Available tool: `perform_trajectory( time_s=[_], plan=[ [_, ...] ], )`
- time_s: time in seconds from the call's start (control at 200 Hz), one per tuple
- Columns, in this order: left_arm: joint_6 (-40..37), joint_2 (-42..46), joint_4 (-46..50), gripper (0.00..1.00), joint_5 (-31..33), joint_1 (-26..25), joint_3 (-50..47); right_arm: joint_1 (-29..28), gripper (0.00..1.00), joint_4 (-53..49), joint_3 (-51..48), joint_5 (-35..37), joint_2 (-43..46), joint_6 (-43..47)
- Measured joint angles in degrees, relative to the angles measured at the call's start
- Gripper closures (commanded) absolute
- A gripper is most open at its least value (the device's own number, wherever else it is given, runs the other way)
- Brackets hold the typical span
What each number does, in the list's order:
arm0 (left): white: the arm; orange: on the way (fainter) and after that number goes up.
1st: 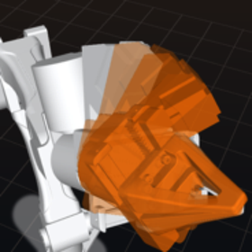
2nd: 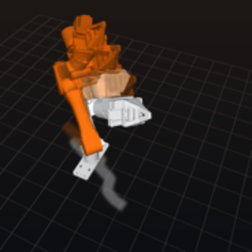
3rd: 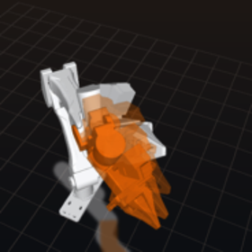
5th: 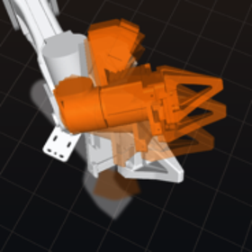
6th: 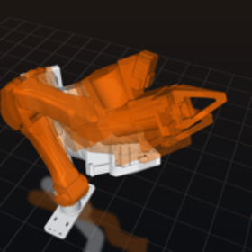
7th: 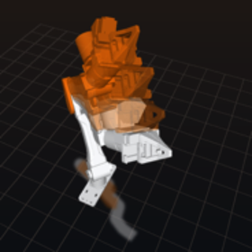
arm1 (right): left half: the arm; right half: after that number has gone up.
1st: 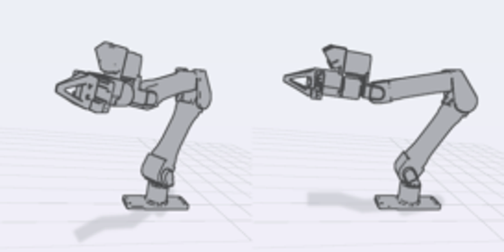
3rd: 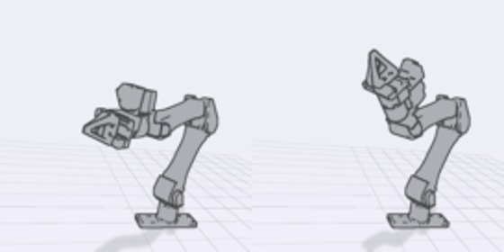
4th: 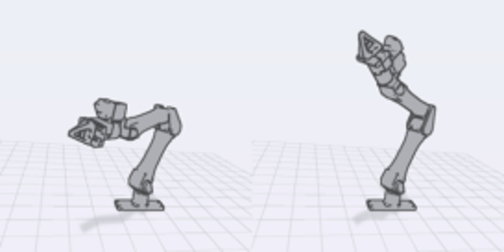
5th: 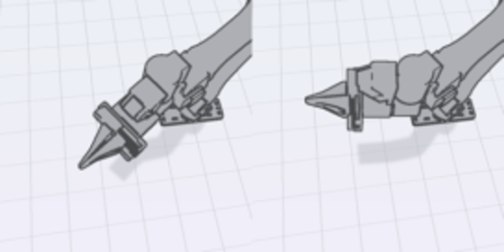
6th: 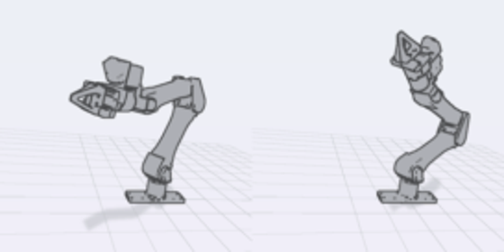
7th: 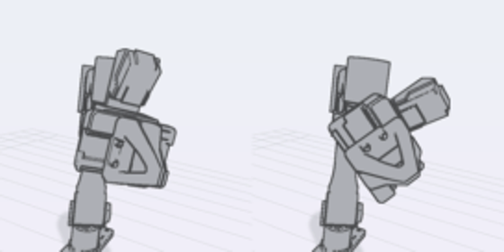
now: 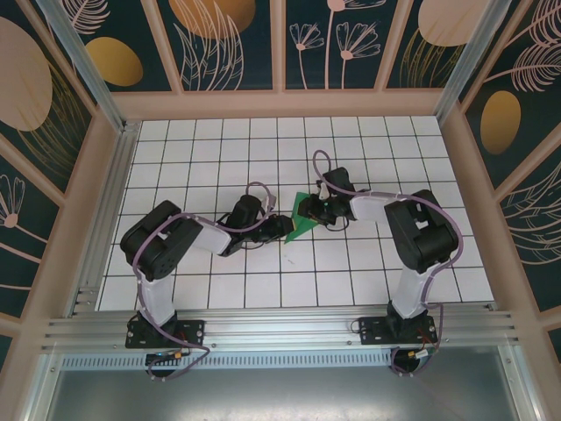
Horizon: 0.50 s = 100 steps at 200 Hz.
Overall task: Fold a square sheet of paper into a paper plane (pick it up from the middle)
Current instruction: Fourth fold the wing at the center of the table.
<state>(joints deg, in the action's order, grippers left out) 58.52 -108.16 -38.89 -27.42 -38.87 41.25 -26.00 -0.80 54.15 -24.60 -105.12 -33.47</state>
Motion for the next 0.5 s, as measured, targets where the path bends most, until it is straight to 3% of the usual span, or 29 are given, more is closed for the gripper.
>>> perform_trajectory(
  time_s=[0.315, 0.5],
  plan=[
    [-2.8, 4.3, 8.5, 0.64, 6.1, 0.0, 0.7, -1.4, 0.55, -3.8, 3.3, 3.6, -1.2, 0.0],
    [-3.6, 4.7, 9.5, 0.75, 6.9, 0.2, 0.7, -2.1, 0.55, -6.6, 5.7, 6.1, -2.4, -0.1]
  ],
)
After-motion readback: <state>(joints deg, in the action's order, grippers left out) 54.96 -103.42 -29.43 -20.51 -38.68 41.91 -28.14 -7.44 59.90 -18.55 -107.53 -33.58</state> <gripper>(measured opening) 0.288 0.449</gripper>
